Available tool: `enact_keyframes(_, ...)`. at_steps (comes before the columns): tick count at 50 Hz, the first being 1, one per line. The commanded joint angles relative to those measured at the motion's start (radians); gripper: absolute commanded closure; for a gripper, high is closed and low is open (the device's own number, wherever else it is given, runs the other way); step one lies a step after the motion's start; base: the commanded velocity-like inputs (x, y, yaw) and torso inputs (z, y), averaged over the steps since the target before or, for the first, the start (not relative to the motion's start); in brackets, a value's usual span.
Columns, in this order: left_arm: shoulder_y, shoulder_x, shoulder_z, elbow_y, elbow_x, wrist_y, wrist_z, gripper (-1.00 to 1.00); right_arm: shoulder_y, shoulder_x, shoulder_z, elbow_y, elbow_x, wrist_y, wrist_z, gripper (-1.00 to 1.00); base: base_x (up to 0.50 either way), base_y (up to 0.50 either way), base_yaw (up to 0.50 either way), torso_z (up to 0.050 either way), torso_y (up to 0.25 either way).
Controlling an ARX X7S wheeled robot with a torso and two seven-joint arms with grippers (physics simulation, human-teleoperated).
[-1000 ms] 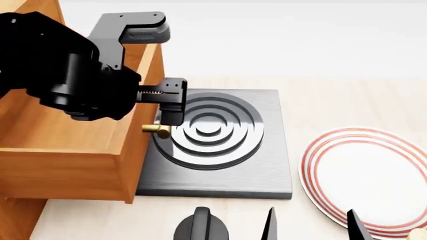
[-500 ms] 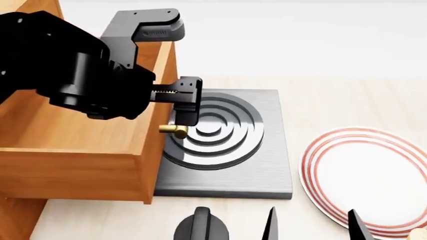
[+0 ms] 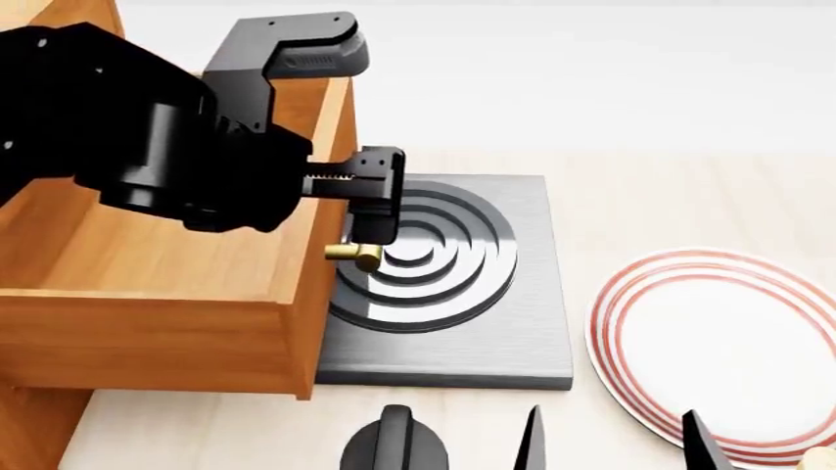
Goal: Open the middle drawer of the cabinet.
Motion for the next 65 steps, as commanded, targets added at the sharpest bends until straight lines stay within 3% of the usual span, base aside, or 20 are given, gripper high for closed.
enact_keyframes(1,-0.019,0.009,-0.056,0.007,-0.023,0.034,0.075,-1.00,0.000,0.002,-0.001,0.001,0.000,-0.002,0.002,-1.00,0.00,0.00,0.00,0.000,0.000)
enact_keyframes(13,-0.028,0.009,-0.055,0.011,0.019,0.076,0.118,-1.00,-0.001,0.004,-0.002,-0.002,0.000,-0.004,0.005,-1.00,0.00,0.00,0.00,0.002,0.001)
enact_keyframes(35,-0.082,0.009,-0.058,-0.059,0.105,0.216,0.064,-1.00,-0.003,0.008,-0.004,-0.004,0.000,-0.008,0.009,-1.00,0.00,0.00,0.00,0.000,0.000)
enact_keyframes(65,-0.091,0.008,-0.052,-0.071,0.321,0.691,0.186,-1.00,0.004,0.010,-0.016,-0.002,-0.006,-0.004,0.016,-1.00,0.00,0.00,0.00,0.000,0.000)
